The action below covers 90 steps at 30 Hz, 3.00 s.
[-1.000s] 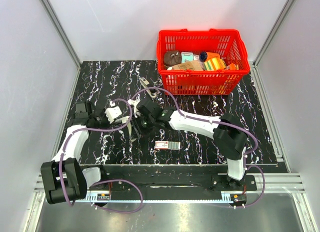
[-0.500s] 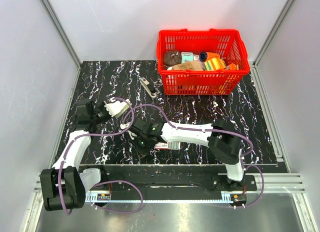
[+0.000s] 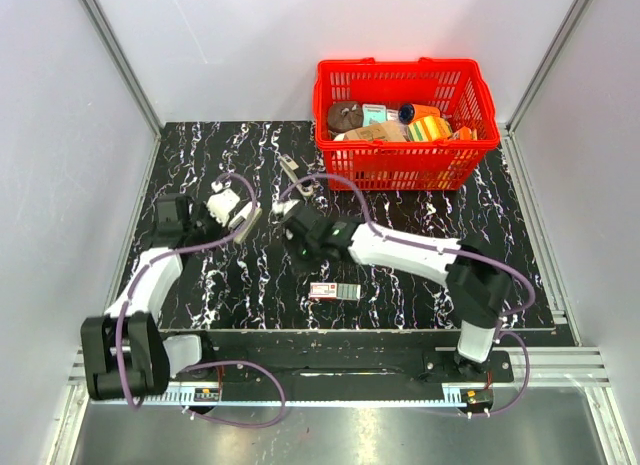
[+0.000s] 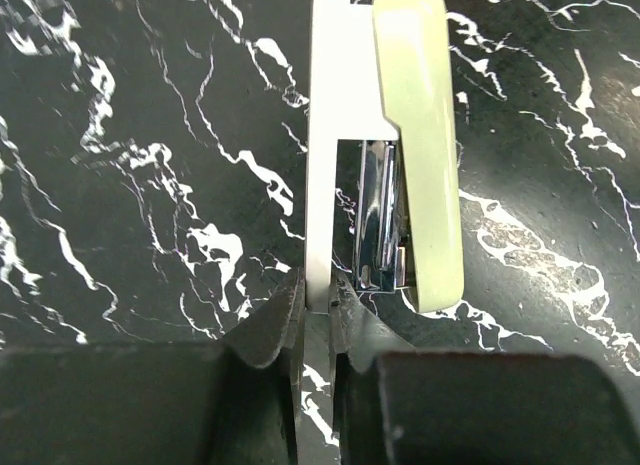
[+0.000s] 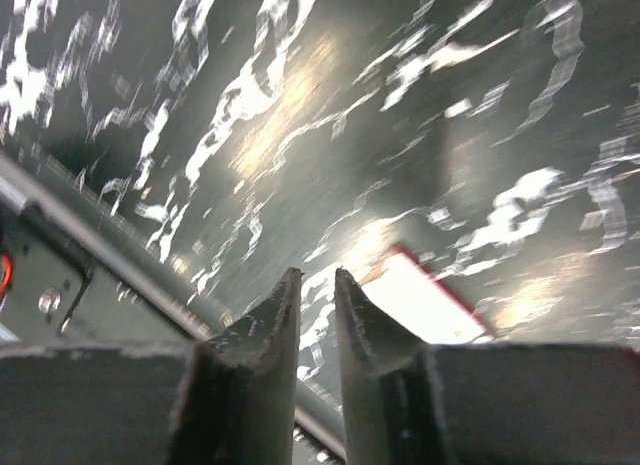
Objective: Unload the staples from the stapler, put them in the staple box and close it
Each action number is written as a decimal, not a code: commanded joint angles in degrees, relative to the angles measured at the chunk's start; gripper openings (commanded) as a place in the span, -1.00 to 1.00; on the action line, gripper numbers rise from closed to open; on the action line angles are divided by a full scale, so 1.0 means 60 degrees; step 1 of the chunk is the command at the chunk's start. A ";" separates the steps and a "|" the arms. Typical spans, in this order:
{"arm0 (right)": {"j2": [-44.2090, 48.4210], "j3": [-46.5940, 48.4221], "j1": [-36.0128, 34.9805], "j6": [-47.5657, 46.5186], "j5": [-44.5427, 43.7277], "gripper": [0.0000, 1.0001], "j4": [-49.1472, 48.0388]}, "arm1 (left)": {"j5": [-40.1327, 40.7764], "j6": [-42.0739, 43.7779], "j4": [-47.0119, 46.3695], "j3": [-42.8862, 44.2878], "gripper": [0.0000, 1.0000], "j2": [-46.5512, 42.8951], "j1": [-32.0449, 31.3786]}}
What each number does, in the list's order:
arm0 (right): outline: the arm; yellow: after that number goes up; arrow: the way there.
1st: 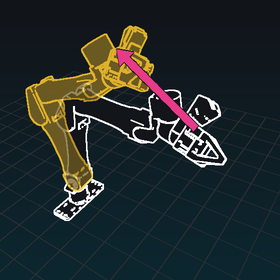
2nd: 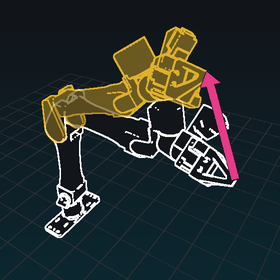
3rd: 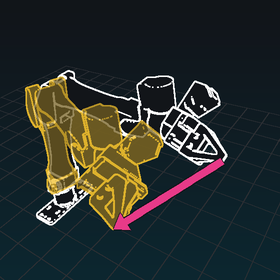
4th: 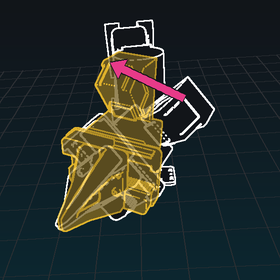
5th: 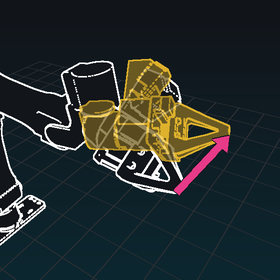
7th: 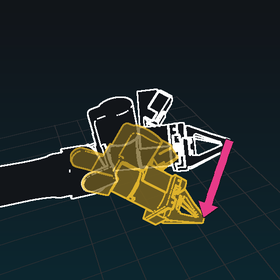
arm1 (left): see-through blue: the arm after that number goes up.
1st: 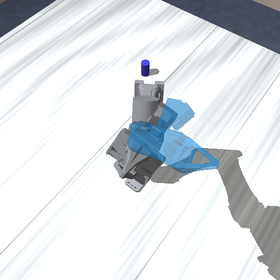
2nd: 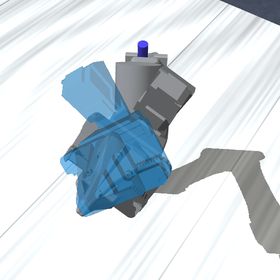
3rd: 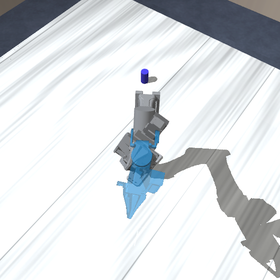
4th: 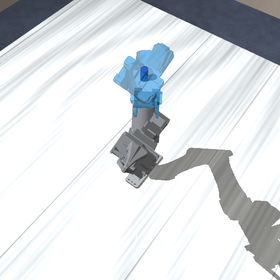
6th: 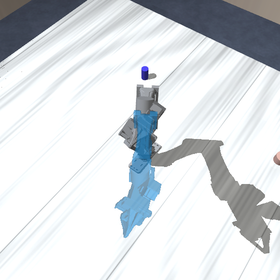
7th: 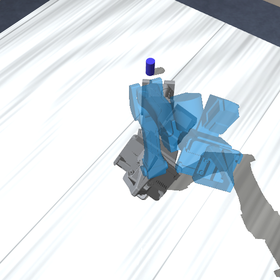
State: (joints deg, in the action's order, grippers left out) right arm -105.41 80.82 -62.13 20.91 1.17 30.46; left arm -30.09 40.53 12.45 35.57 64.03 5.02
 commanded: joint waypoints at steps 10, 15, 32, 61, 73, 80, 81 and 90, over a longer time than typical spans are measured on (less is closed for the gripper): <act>-0.1047 0.2450 0.1887 -0.0392 -0.2685 0.27 -0.0565 | 0.0355 -0.3298 0.2978 0.3064 -0.89 0.4179 0.0540; -0.2674 0.4703 0.2341 -0.1461 -0.3065 0.33 -0.0258 | 0.1248 -0.3182 0.3184 0.3124 -0.84 0.4914 0.0775; -0.6660 0.9777 0.3631 -0.2166 -0.2291 0.41 0.0842 | 0.1704 -0.2039 0.4355 0.1938 -0.32 0.3041 0.1039; -0.4645 0.6050 0.1903 -0.1480 -0.3549 -1.00 -0.0313 | 0.1455 -0.2346 0.5322 0.2260 0.21 0.0360 0.1068; -0.1140 0.0258 0.1200 0.1202 -0.3564 -1.00 -0.1385 | 0.1118 -0.2200 0.5923 0.2201 0.22 -0.0578 0.1054; -0.1226 0.0123 0.1082 0.1716 -0.3301 -0.97 -0.1268 | 0.1191 -0.1937 0.6055 0.2084 0.30 -0.1076 0.1054; -0.1313 0.0255 0.1097 0.1716 -0.3271 -0.94 -0.1224 | 0.1177 -0.1907 0.6055 0.2099 0.32 -0.1120 0.1054; -0.1886 0.1208 0.1082 0.1716 -0.2949 -0.15 -0.0609 | 0.1133 -0.1775 0.6114 0.2113 0.36 -0.1048 0.1054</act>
State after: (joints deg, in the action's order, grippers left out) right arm -116.38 84.79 -54.98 30.02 -18.26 25.50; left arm -21.91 28.99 49.65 47.59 58.13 11.18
